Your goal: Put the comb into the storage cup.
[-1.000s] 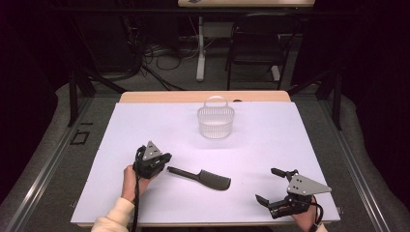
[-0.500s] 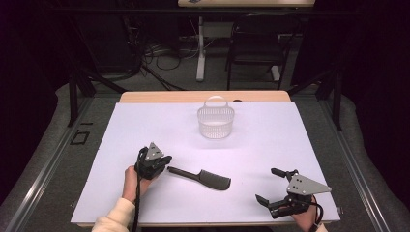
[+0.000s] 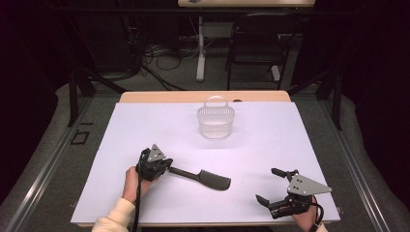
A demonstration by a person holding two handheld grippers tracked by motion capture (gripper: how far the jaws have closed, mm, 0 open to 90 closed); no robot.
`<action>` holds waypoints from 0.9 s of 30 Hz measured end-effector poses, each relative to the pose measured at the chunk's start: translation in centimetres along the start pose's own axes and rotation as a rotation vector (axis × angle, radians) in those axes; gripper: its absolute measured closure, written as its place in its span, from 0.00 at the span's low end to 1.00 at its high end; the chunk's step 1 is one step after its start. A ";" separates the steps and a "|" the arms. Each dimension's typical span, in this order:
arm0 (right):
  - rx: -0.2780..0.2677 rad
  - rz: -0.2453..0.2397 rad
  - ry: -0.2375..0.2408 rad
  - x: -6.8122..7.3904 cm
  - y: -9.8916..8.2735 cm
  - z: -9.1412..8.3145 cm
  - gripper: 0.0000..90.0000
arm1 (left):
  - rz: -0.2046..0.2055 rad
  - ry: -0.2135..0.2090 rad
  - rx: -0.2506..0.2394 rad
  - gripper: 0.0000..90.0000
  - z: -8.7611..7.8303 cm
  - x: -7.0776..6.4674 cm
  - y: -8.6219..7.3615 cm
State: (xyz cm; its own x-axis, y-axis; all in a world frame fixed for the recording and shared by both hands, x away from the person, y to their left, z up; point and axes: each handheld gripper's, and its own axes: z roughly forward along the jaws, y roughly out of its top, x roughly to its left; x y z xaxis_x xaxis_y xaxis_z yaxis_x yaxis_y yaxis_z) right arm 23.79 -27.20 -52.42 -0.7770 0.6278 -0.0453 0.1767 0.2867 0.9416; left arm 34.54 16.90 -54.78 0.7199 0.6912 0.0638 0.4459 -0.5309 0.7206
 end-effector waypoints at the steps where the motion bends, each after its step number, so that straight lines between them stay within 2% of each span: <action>1: 0.001 0.005 0.002 0.0 0.0 0.0 0.00 | 0.003 -0.002 0.002 1.00 0.0 0.0 0.0; 13: 0.000 0.004 0.002 0.0 0.0 0.0 0.00 | 0.025 -0.022 0.033 1.00 0.1 0.0 -0.1; 24: -0.009 -0.003 -0.003 -0.1 0.0 -0.1 0.00 | 0.015 -0.059 0.049 1.00 0.0 0.0 -0.3; 27: -0.005 -0.003 -0.004 -0.1 0.1 -0.2 0.00 | 0.023 -0.061 0.055 1.00 -0.1 -0.1 -0.4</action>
State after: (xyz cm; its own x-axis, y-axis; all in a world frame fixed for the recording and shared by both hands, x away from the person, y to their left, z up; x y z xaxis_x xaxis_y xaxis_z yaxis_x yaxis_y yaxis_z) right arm 23.72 -27.38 -52.29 -0.7751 0.6299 -0.0496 0.1713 0.2851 0.9430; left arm 34.24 17.04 -54.99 0.7607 0.6481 0.0360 0.4565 -0.5737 0.6801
